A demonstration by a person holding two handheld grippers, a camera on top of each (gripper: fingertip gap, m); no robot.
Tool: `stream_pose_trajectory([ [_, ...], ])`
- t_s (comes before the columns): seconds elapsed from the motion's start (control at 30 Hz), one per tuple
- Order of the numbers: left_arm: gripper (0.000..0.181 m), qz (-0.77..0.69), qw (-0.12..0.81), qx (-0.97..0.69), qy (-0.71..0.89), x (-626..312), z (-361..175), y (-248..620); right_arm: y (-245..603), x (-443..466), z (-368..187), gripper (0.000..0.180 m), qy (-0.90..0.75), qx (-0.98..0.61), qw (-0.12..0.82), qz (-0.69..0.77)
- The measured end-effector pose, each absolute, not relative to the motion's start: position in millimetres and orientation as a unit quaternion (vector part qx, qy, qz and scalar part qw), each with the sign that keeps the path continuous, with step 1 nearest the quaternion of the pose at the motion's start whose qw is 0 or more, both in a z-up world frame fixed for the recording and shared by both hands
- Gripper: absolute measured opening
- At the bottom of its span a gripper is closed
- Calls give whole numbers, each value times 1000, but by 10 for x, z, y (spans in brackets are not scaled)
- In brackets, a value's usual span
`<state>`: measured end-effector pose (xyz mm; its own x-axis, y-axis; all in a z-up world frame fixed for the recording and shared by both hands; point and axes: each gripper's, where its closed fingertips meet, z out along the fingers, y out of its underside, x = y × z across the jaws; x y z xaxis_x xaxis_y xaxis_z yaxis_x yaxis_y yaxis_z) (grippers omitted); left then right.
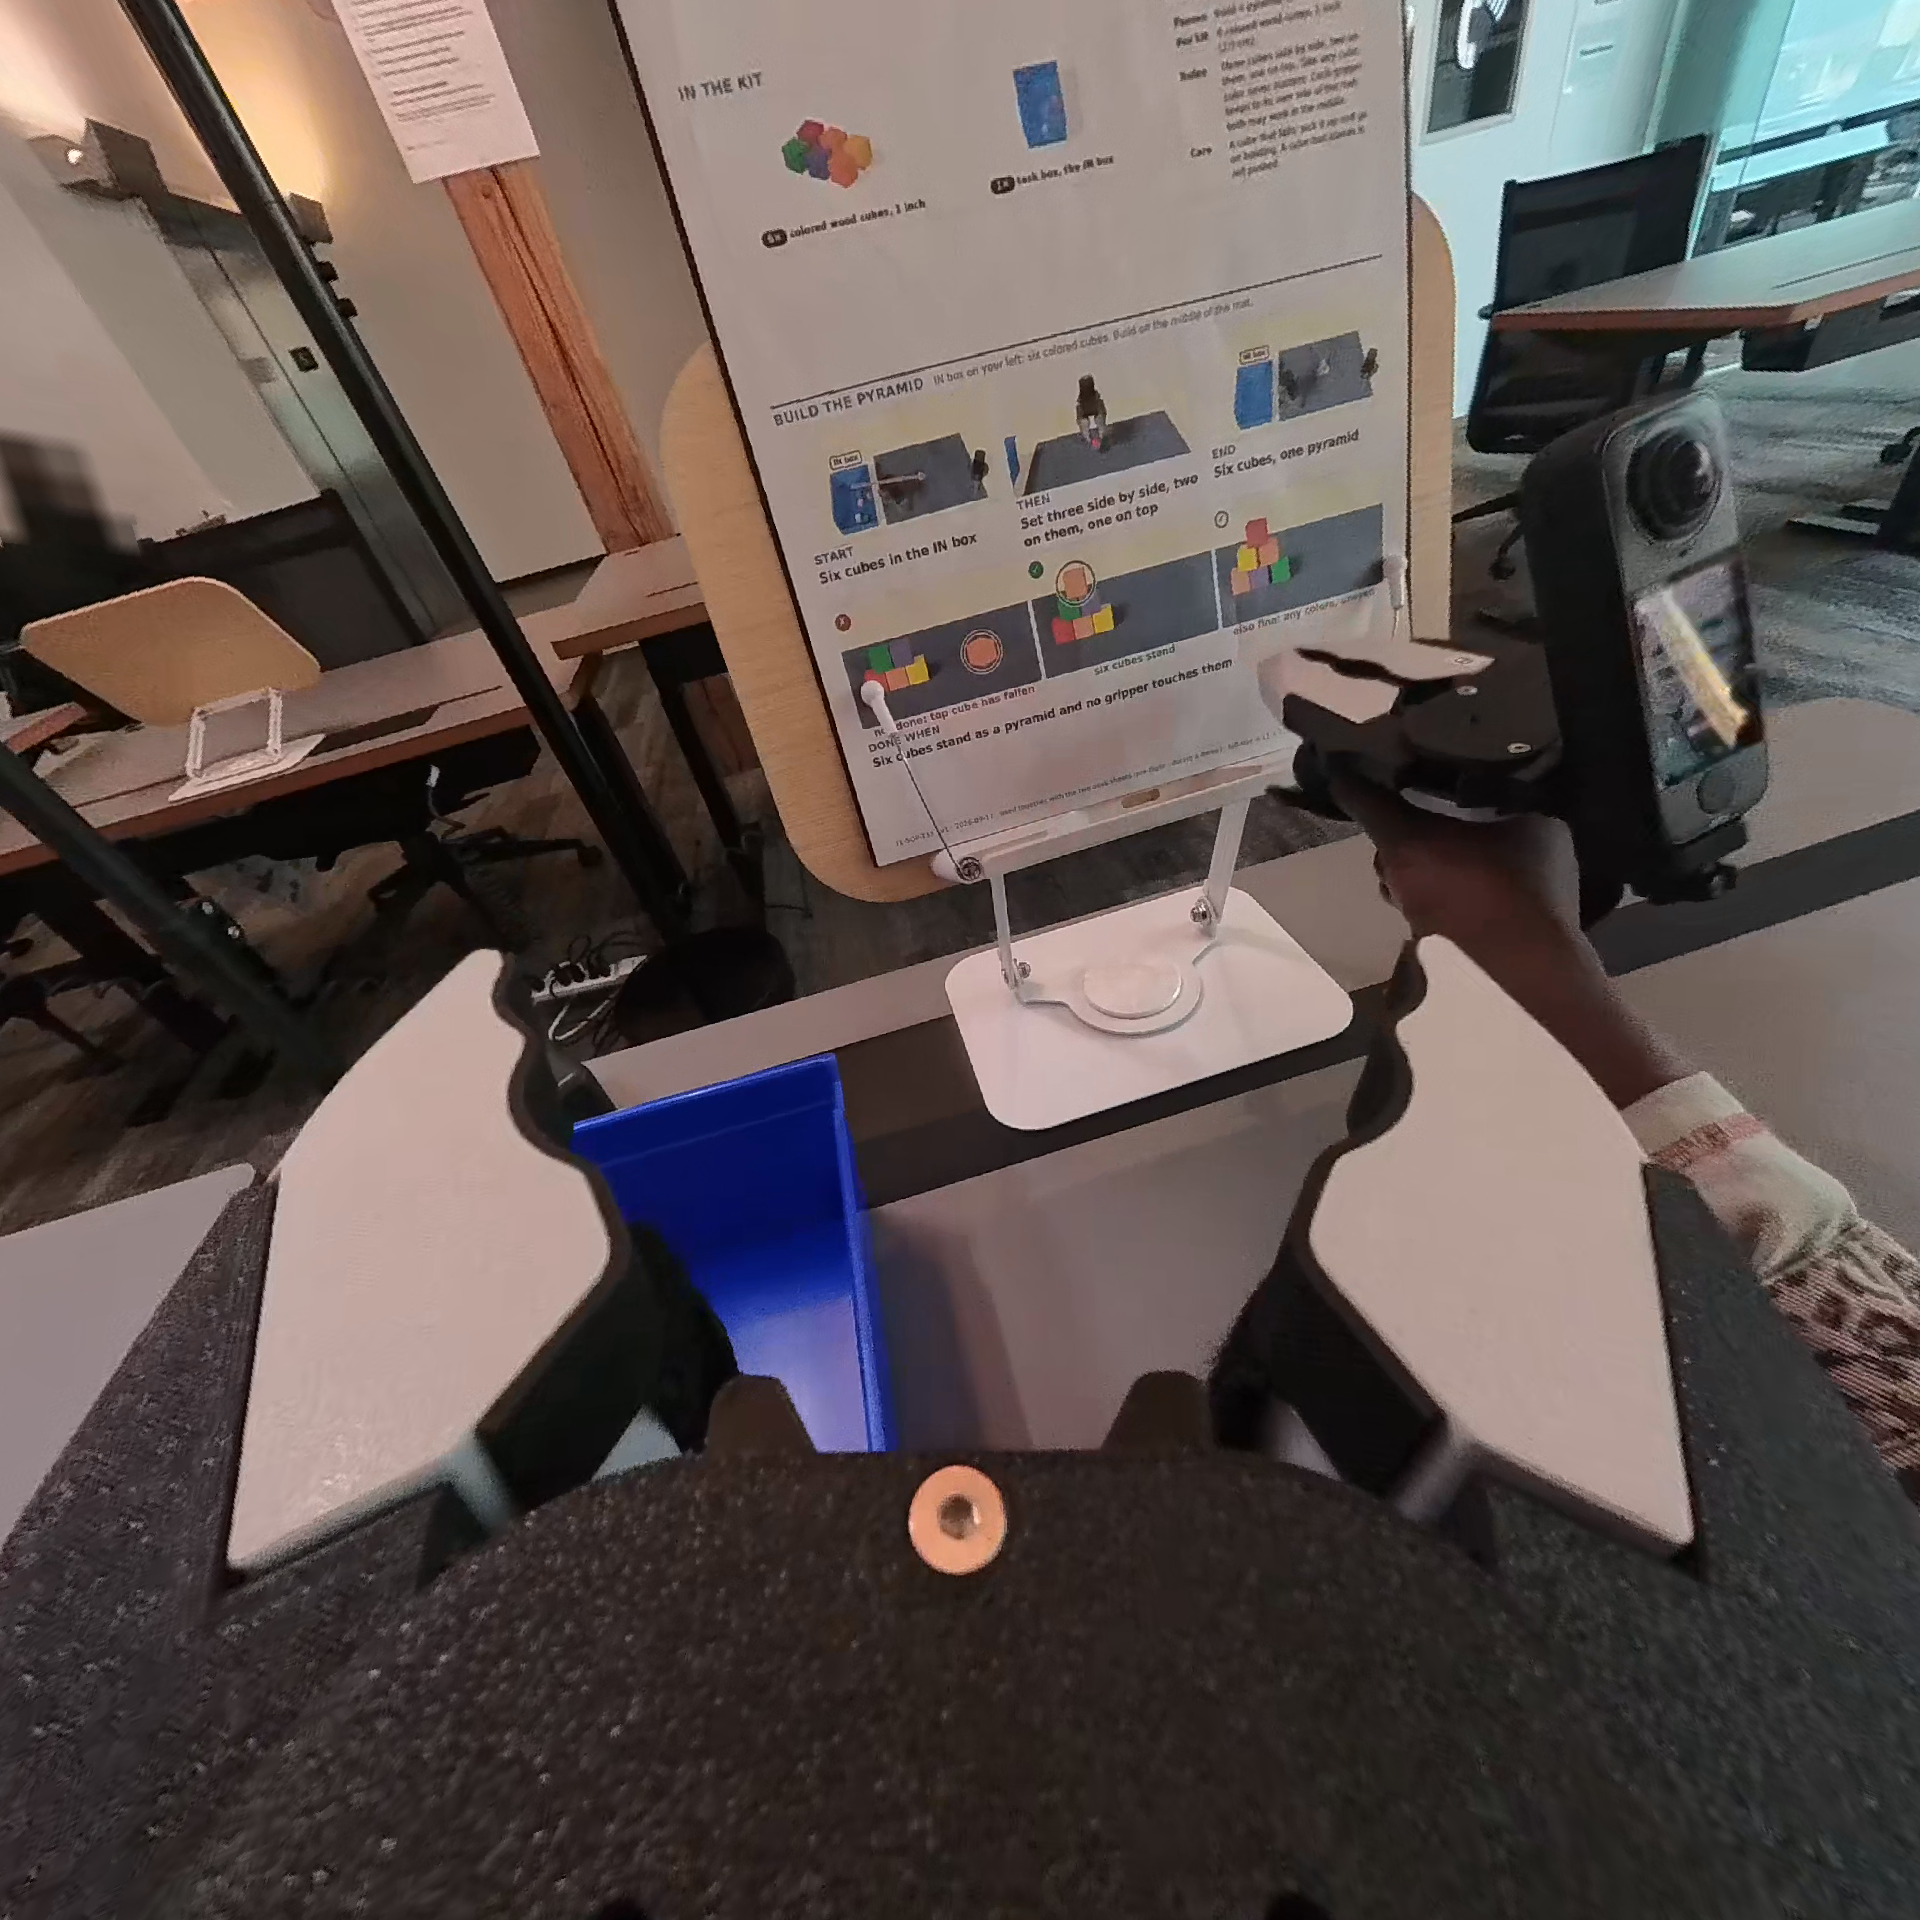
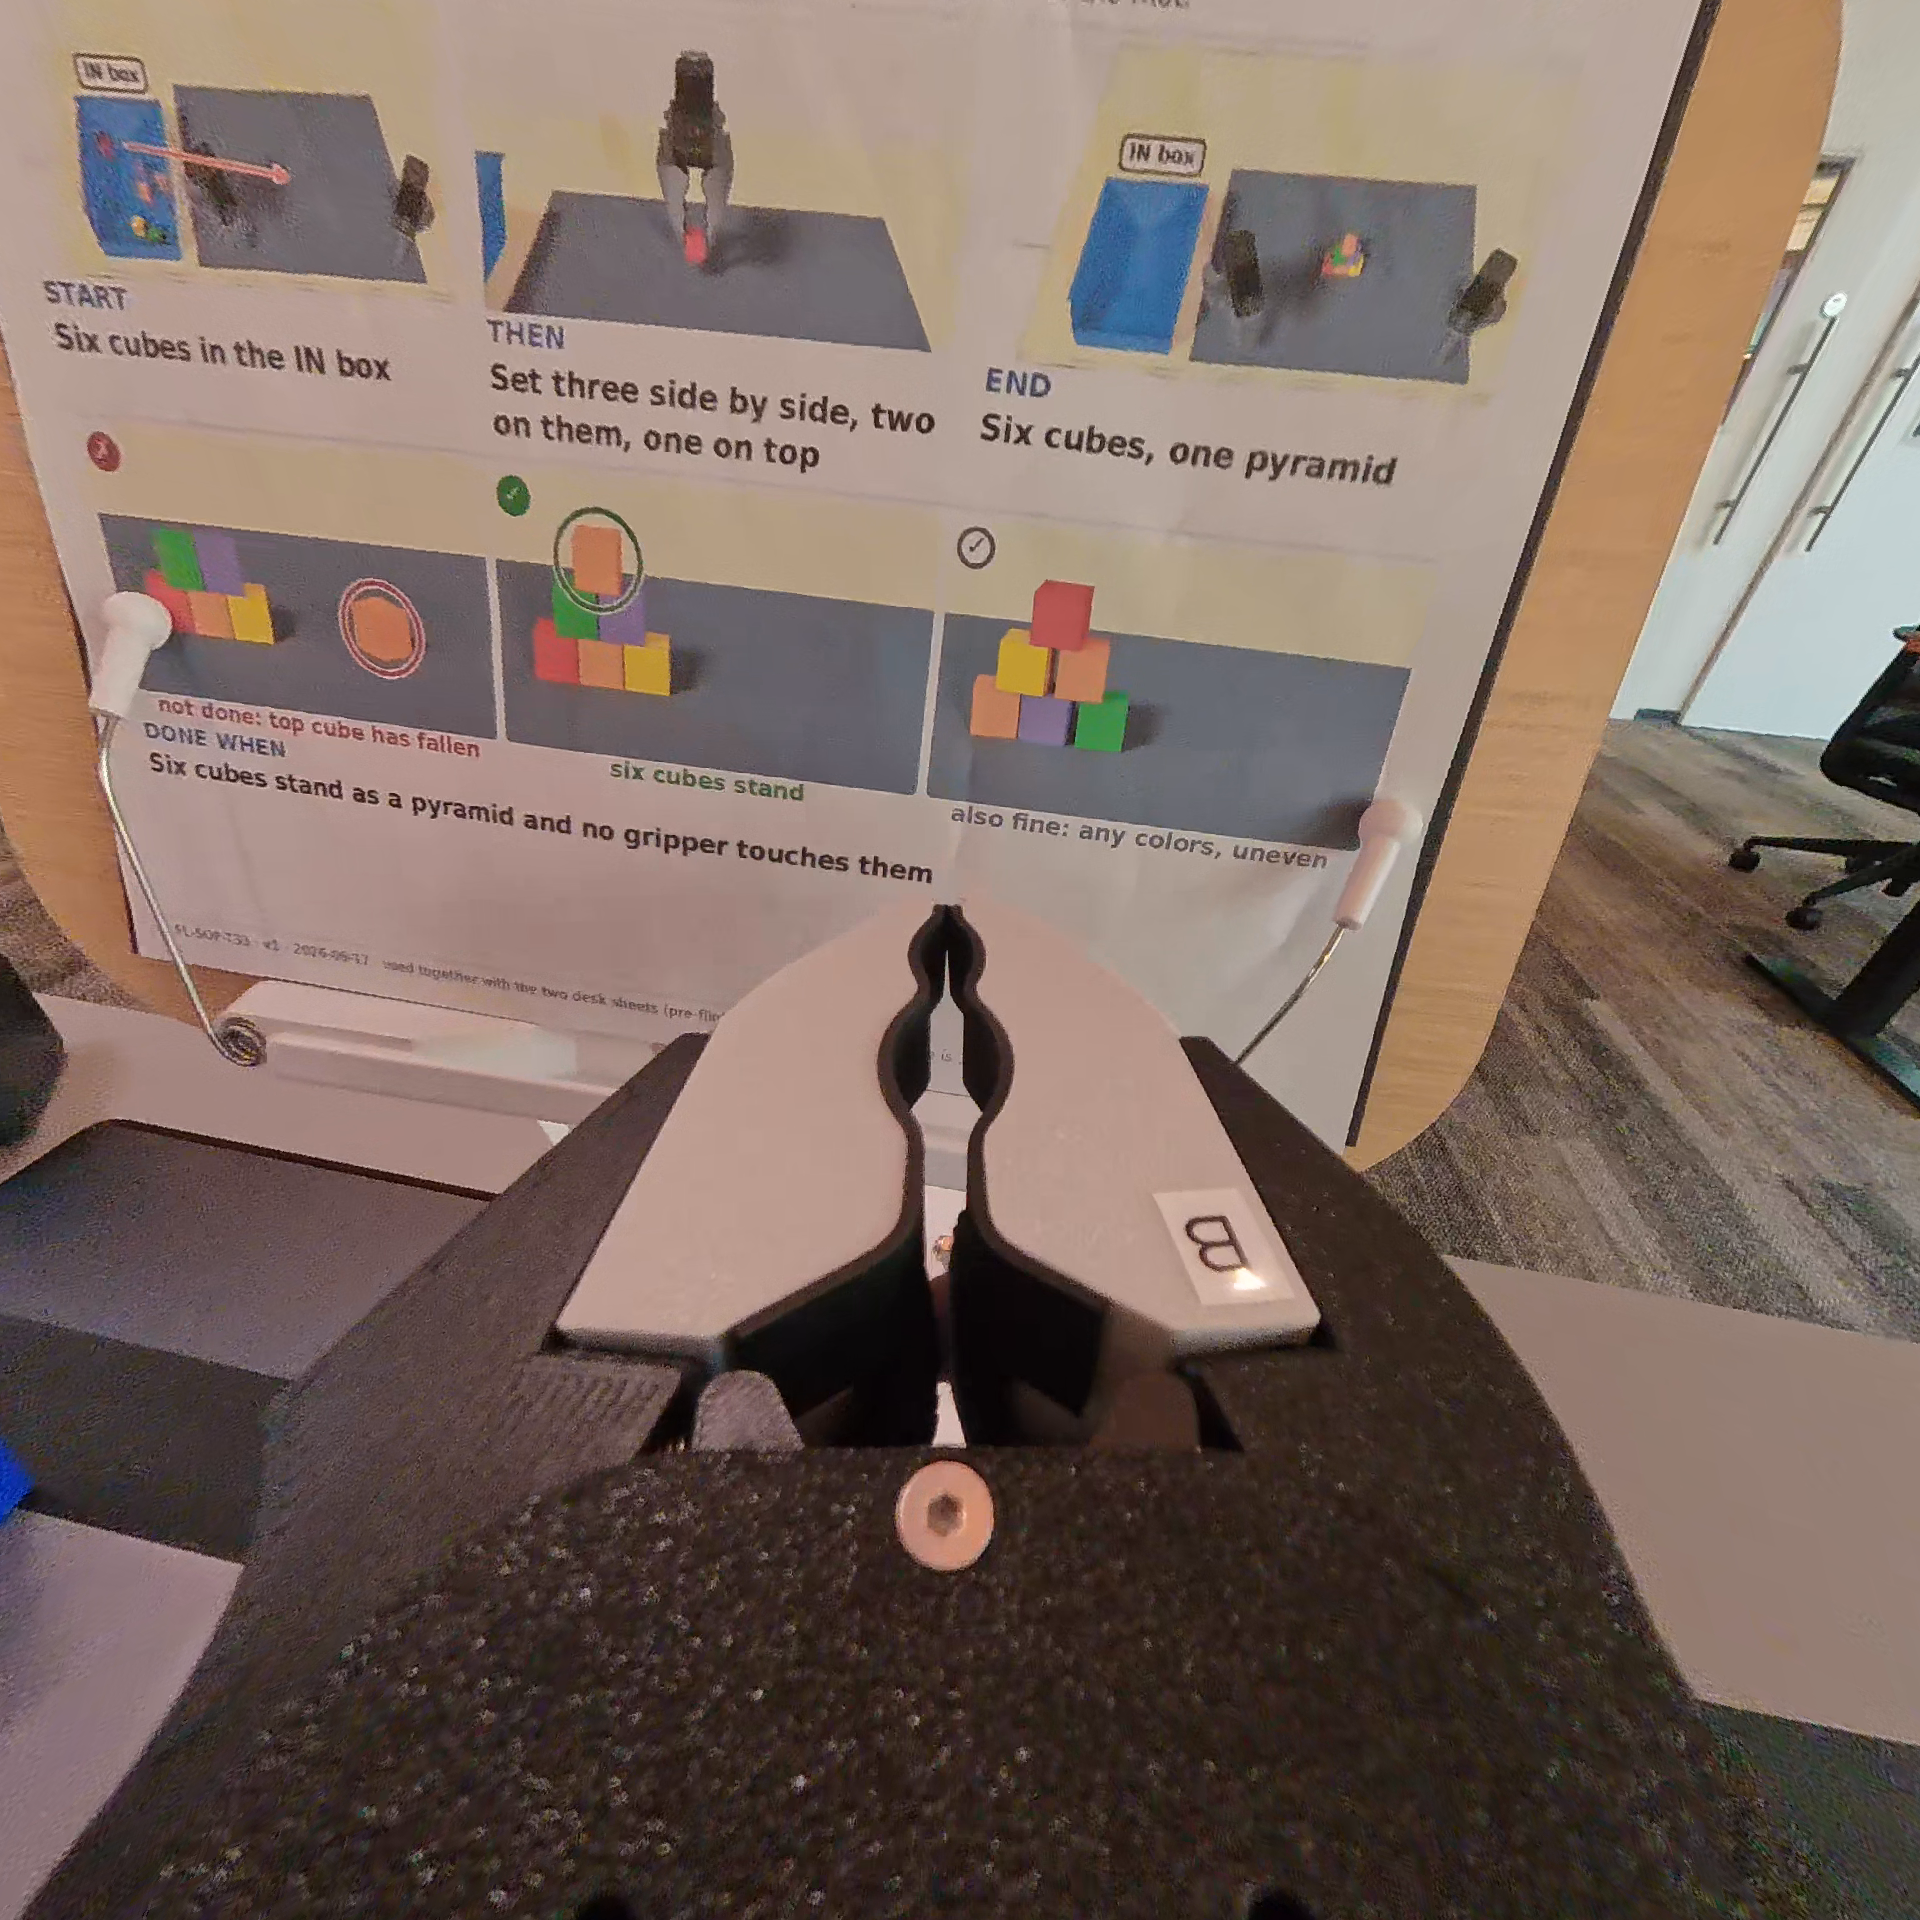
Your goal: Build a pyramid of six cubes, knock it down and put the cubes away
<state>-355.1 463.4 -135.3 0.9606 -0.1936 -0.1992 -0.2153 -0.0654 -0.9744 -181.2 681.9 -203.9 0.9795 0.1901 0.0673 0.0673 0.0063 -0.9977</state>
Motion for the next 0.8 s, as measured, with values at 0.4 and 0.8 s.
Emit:
stream_pose_trajectory([
  [0.4, 146, 10, 667, -730, 148, -3468, -1370, 4641, 6786, -1875, -2019, 0, -101, -710, 695, 44],
  [0.8, 146, 15, 667, -730, 147, -3474, -1386, 4661, 6686, -1884, -1818, 36, -89, -690, 718, 29],
])
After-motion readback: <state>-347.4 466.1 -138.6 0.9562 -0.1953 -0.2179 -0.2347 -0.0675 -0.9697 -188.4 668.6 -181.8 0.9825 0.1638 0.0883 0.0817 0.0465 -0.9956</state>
